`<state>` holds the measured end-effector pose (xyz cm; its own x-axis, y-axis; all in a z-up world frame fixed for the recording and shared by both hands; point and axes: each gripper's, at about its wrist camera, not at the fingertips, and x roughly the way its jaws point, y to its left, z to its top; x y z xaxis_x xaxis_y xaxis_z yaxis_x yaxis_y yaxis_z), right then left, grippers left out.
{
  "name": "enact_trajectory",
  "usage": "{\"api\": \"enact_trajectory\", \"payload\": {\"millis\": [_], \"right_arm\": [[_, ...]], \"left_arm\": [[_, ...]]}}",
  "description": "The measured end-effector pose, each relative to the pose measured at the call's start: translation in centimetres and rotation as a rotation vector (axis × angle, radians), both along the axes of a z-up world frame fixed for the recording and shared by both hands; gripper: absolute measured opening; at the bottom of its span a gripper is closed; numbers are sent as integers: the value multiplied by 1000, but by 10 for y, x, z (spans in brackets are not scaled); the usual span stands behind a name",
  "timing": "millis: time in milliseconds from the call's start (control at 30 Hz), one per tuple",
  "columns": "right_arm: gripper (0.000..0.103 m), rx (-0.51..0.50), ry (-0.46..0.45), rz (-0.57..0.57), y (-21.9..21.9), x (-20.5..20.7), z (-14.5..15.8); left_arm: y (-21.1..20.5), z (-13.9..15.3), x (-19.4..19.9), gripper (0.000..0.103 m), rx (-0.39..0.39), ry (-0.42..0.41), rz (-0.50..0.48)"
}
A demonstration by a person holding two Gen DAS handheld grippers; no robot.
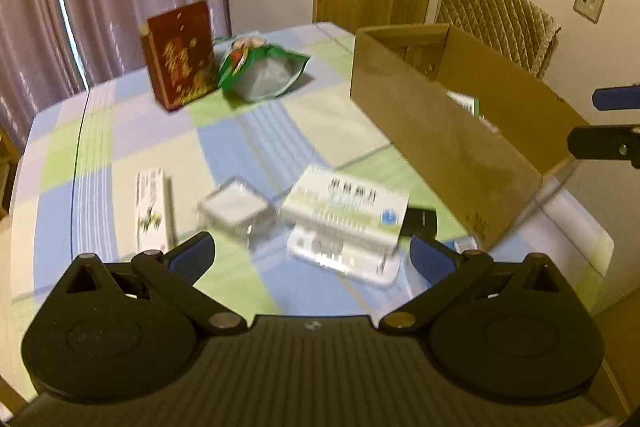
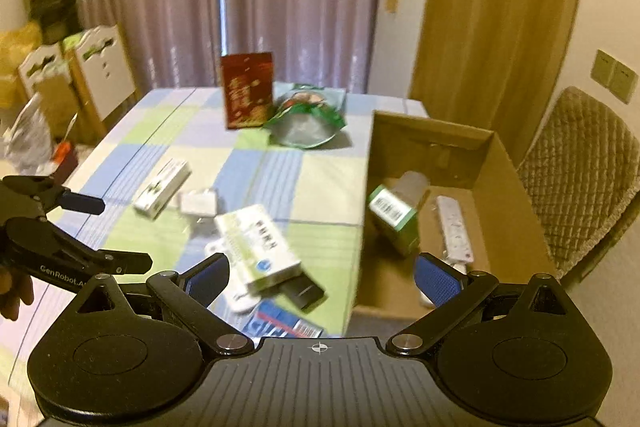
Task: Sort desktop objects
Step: 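Move both open tools back over the remaining table objects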
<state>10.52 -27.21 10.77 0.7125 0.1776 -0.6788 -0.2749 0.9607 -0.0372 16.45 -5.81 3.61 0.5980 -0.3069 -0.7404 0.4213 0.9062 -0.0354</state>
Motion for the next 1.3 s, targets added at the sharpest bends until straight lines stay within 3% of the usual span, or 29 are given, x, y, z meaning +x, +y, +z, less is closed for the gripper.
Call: {"api": "enact_trajectory", "payload": {"millis": [267, 667, 1300], "right_arm": [[101, -4, 56, 60, 0, -10, -19], [101, -60, 131, 214, -18, -36, -43], [101, -187, 102, 508, -6, -59, -69]], "left_arm": [[18, -12, -36, 102, -8, 41, 56], [-1, -20, -79, 102, 21, 87, 150], [-15, -21, -107, 102, 81, 83, 133]]}}
